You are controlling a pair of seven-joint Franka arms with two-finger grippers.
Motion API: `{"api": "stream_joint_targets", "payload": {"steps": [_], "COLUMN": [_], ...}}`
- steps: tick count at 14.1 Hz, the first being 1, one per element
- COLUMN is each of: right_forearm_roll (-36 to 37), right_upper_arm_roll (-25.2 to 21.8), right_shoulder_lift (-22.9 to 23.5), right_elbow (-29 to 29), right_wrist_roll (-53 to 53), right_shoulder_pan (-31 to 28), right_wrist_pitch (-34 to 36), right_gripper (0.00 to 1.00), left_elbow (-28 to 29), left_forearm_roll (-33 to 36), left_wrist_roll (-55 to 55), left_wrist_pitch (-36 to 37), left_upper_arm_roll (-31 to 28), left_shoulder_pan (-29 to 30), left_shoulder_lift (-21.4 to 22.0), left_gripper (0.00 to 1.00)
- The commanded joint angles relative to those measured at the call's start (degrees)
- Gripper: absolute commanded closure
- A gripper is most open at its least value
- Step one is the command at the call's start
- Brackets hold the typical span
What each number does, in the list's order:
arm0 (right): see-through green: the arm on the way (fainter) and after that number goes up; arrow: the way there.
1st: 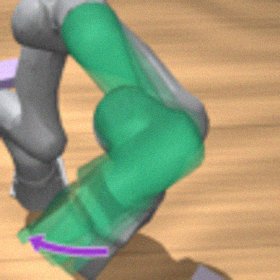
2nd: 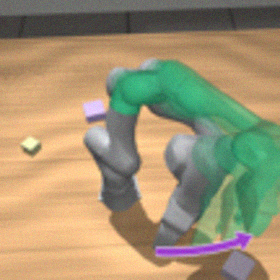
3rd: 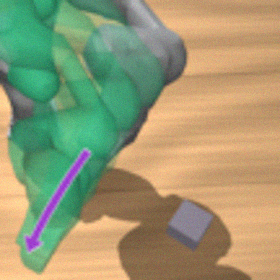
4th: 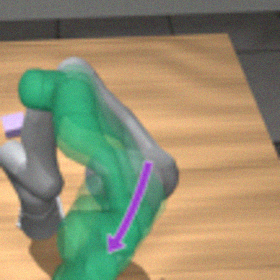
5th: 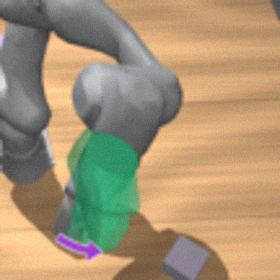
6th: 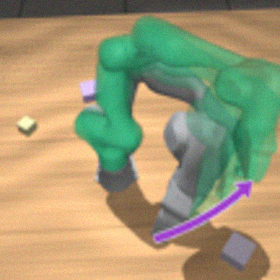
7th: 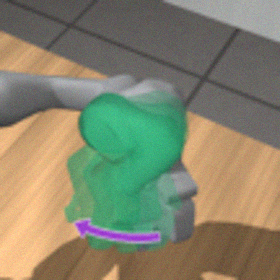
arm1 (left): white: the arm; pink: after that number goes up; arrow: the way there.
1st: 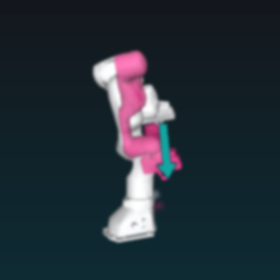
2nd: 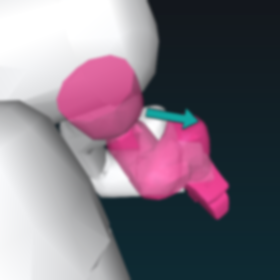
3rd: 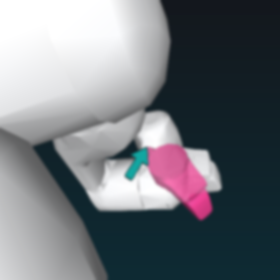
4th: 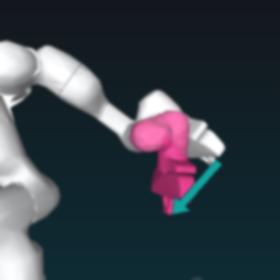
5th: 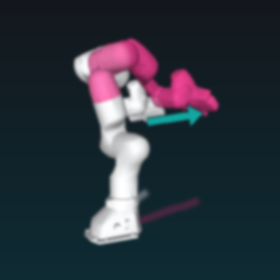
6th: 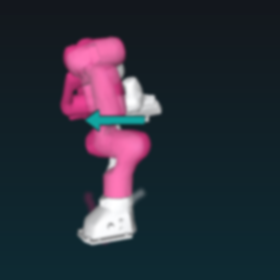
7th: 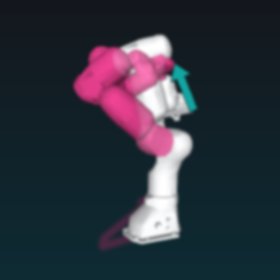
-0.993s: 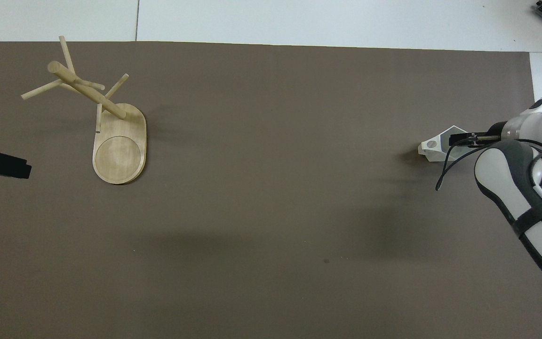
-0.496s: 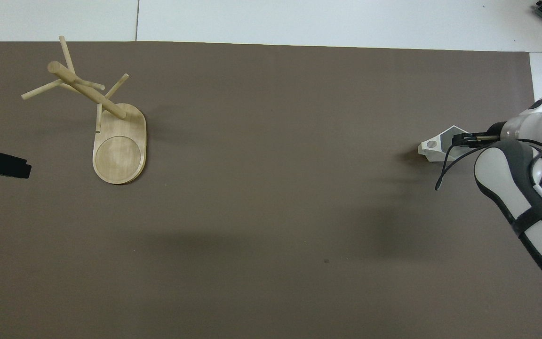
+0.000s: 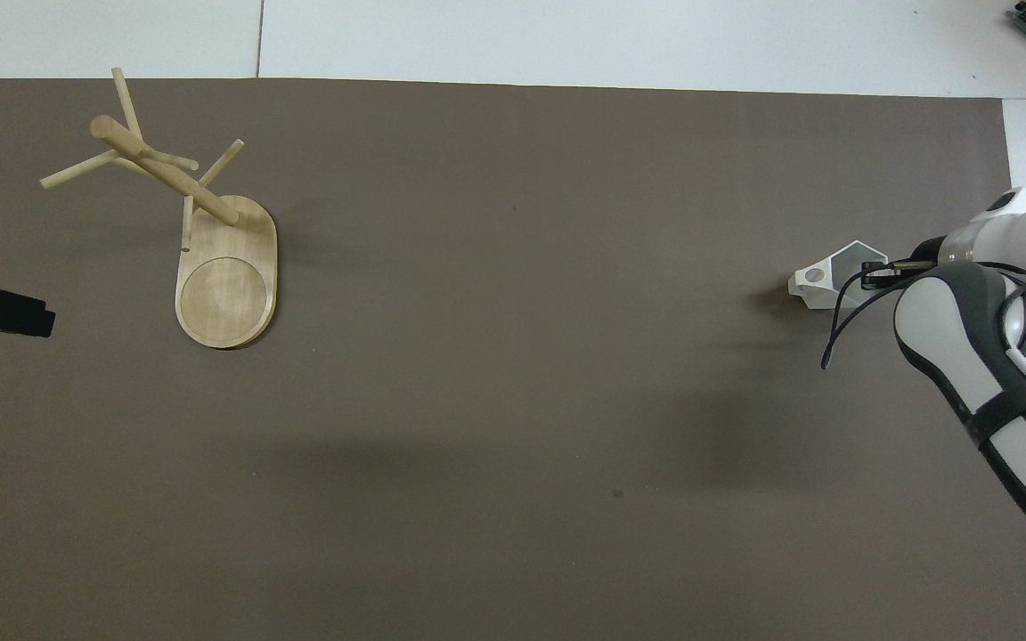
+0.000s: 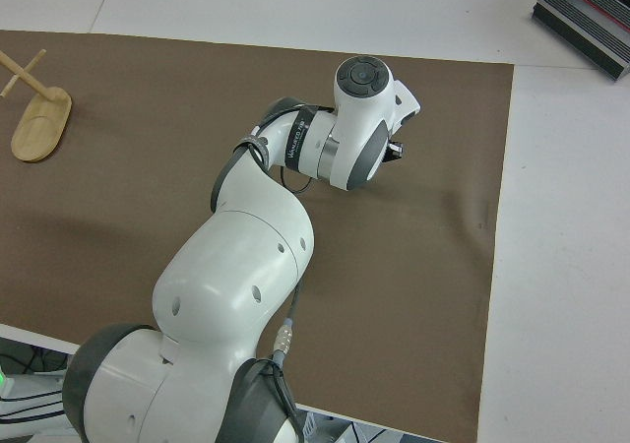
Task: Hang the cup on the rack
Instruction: 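Reach the right gripper to the white cup and grasp its rim, then lift the cup with the right gripper while the left gripper reaches forward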
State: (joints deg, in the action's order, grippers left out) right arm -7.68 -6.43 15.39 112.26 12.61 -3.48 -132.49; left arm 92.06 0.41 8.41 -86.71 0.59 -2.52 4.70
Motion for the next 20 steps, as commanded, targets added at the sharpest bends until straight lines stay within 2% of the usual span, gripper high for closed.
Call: {"api": "stream_joint_targets", "payload": {"steps": [1,4,8,9,10,13,14,18,20], "right_forearm_roll": [-0.8,-0.8,-1.2,-1.3,-2.4,-15.8,-18.0,-19.5,-19.9], "right_upper_arm_roll": [1.6,3.3,9.2,10.2,11.6,12.0,12.1,17.1,20.0], "right_shoulder_lift": [-0.5,-1.6,-4.1,-4.7,-5.8,-7.8,-7.9,-7.3,-7.0], "right_elbow": [-0.6,-4.1,-15.5,-17.8,-18.5,-19.1,-19.9,-22.8,-23.0], "right_wrist_roll": [-3.1,-3.8,-3.9,-3.9,-4.1,-9.0,-10.4,-11.4,-11.2], "right_shoulder_pan": [-0.3,-0.3,-0.4,-0.4,-0.4,-0.4,-0.4,-0.4,-0.4], "right_wrist_pitch": [3.2,10.8,26.0,28.1,28.3,28.0,27.9,26.8,26.6], "right_gripper": [1.00,1.00,1.00,1.00,1.00,1.00,1.00,1.00,1.00], "left_elbow": [1.0,1.0,1.1,1.1,1.2,1.1,1.1,1.2,1.2], "left_forearm_roll": [-0.4,-0.3,-0.3,-0.3,-0.3,-0.3,-0.3,-0.7,-4.4], "left_wrist_roll": [0.3,0.4,0.4,0.4,0.2,0.1,0.1,0.0,-0.5], "left_wrist_pitch": [-0.6,-0.5,-0.4,-0.5,-0.5,-0.1,-0.1,-0.9,-2.4], "left_upper_arm_roll": [-0.2,-0.2,0.0,0.0,0.1,0.1,0.1,0.5,0.4], "left_shoulder_pan": [0.4,0.1,-0.4,-0.5,-0.5,-0.5,-0.5,-0.5,0.2], "left_shoulder_lift": [1.1,1.1,1.1,1.1,1.1,1.3,1.3,1.3,1.1], "left_gripper": [0.00,0.00,0.00,0.00,0.00,0.00,0.00,0.00,0.00]}}
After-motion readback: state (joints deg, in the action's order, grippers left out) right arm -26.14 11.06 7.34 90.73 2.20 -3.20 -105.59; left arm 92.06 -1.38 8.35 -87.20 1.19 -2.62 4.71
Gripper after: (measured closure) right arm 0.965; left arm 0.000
